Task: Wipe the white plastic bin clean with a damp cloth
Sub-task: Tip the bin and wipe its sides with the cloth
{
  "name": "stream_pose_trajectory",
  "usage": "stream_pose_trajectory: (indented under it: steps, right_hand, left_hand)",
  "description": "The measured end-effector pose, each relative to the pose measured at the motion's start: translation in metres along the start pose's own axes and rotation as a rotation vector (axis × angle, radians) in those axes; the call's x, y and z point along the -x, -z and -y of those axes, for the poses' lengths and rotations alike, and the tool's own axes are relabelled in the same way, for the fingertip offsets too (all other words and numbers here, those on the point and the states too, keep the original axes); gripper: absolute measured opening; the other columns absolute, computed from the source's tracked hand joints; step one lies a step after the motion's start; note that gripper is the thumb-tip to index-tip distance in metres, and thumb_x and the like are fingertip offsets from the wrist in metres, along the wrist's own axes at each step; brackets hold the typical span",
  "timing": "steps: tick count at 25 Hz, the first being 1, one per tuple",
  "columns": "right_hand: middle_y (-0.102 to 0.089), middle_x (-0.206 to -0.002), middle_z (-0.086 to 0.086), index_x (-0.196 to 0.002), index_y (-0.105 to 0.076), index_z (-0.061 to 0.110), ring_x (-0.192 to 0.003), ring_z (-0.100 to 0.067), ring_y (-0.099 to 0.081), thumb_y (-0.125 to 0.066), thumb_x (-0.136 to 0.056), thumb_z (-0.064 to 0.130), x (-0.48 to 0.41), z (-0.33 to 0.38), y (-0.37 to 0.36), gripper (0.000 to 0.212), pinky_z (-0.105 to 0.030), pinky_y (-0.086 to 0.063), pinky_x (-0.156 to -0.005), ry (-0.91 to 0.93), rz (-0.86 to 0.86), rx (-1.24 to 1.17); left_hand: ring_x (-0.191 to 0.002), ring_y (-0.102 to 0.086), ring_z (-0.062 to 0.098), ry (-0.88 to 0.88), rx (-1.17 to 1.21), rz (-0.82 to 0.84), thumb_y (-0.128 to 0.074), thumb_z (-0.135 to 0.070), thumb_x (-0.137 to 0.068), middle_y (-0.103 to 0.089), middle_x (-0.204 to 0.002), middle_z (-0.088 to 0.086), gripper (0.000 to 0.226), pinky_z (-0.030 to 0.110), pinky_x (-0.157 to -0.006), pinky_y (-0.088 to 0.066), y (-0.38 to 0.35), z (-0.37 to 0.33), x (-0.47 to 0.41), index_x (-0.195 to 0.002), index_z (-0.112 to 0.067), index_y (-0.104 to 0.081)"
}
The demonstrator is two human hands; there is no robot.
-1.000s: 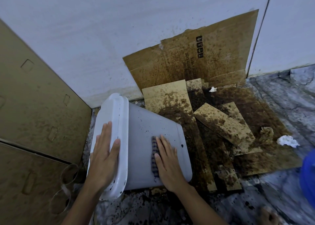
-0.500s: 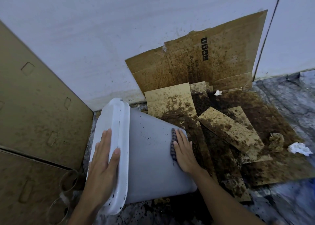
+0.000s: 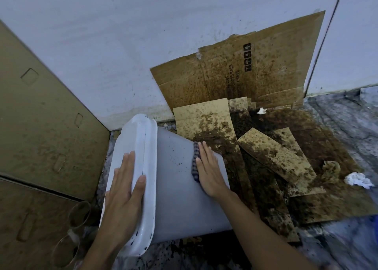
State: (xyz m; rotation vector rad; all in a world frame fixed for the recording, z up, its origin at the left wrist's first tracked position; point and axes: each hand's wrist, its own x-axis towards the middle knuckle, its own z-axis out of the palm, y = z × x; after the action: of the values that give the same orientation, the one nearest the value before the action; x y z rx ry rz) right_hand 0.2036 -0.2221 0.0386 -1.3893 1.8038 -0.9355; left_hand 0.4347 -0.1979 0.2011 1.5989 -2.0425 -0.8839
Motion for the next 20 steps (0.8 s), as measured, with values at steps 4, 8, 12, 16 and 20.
stream_pose_trajectory:
  steps: [4,8,12,16,20]
  right_hand:
    - [0.023,-0.166,0.015,-0.16,0.011,0.031,-0.15,-0.004,0.025,-0.011,-0.109,0.042,0.008,0.061,0.0,0.056,-0.039,0.01,-0.126,0.156,0.0,-0.003]
    - [0.02,-0.166,0.016,-0.16,0.009,0.033,-0.151,-0.004,0.024,-0.012,-0.109,0.044,0.006,0.102,-0.003,0.056,-0.041,0.009,-0.126,0.255,-0.009,-0.041]
    - [0.019,-0.166,0.018,-0.16,0.008,0.036,-0.151,-0.003,0.024,-0.014,-0.109,0.045,0.005,0.095,-0.004,0.056,-0.044,0.009,-0.125,0.267,-0.007,-0.039]
    - [0.018,-0.166,0.018,-0.16,0.007,0.037,-0.152,-0.005,0.021,-0.012,-0.108,0.047,0.006,0.052,-0.008,0.056,-0.048,0.007,-0.125,0.175,-0.023,-0.023]
    - [0.015,-0.167,0.014,-0.161,0.005,0.032,-0.153,-0.008,0.017,-0.014,-0.109,0.043,0.003,-0.005,-0.007,0.056,-0.051,0.006,-0.125,0.022,-0.017,0.017]
  left_hand:
    - [-0.15,0.01,-0.009,-0.001,-0.01,-0.008,-0.022,-0.08,-0.084,0.007,-0.152,-0.052,0.057,0.054,-0.126,-0.002,-0.002,-0.006,0.001,-0.134,-0.082,0.005]
    - [-0.151,0.011,-0.008,-0.008,-0.017,-0.012,-0.02,-0.084,-0.08,0.008,-0.151,-0.052,0.058,0.053,-0.126,-0.002,-0.004,-0.01,0.002,-0.131,-0.084,0.006]
    - [-0.151,0.01,-0.008,-0.007,-0.012,-0.008,-0.021,-0.085,-0.08,0.008,-0.152,-0.052,0.059,0.054,-0.126,-0.002,-0.002,-0.007,0.001,-0.133,-0.084,0.005]
    - [-0.15,0.009,-0.01,0.001,-0.004,-0.003,-0.022,-0.084,-0.082,0.006,-0.153,-0.051,0.06,0.053,-0.126,-0.002,0.001,-0.001,0.0,-0.137,-0.08,0.003]
    - [-0.15,0.009,-0.011,-0.001,0.008,0.004,-0.023,-0.082,-0.085,0.004,-0.156,-0.048,0.062,0.052,-0.127,-0.002,0.002,0.002,0.001,-0.141,-0.077,0.001]
